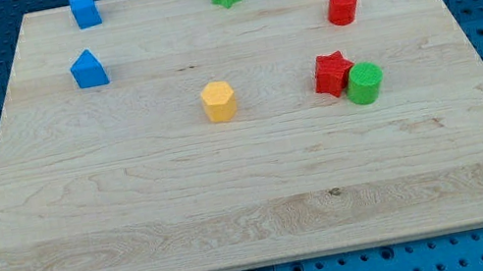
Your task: Slide the yellow heart to the top right side of the board
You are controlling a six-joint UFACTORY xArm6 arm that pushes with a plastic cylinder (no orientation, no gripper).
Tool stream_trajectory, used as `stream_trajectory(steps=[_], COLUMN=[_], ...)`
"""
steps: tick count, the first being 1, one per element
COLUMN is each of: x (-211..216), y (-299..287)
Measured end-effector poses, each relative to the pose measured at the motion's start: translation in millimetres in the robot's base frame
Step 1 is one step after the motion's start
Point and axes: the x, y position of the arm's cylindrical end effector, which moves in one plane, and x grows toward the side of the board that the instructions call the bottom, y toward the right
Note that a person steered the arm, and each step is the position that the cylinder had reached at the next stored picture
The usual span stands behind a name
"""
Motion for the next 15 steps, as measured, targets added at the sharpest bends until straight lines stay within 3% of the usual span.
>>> stream_trajectory(steps=[1, 3, 5, 9, 10, 11, 12, 15], x=[0.0, 9.5, 41.7, 40.0, 40.0, 34.2, 9.8, 12.9], y=[9.8, -33.0, -33.0, 27.7, 30.1, -7.1, -12.3, 36.6])
